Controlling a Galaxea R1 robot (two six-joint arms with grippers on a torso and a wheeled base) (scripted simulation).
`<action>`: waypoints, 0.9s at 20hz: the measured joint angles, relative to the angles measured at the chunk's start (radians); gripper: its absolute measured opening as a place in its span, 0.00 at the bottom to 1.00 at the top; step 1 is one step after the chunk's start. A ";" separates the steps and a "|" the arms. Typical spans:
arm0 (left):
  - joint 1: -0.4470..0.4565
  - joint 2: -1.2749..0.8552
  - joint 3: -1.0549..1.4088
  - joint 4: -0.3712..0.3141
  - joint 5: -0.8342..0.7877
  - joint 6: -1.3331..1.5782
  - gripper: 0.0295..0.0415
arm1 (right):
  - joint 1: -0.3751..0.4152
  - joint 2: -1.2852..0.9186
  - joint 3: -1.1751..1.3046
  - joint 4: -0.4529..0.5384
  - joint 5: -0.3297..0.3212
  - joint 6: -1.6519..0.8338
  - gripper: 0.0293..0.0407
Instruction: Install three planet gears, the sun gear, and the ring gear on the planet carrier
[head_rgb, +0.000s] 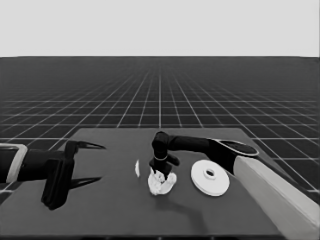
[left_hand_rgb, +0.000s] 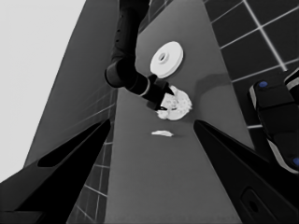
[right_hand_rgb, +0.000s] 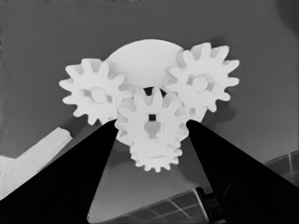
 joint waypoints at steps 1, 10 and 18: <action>0.000 0.000 0.000 0.000 0.000 0.000 0.75 | 0.000 0.000 0.000 0.000 0.000 0.010 0.14; 0.000 0.000 0.000 0.000 0.000 0.000 0.75 | 0.000 0.000 0.000 0.000 0.000 0.105 0.14; 0.000 0.000 0.000 0.000 0.000 0.000 0.75 | 0.000 0.000 0.000 0.000 0.000 0.188 0.14</action>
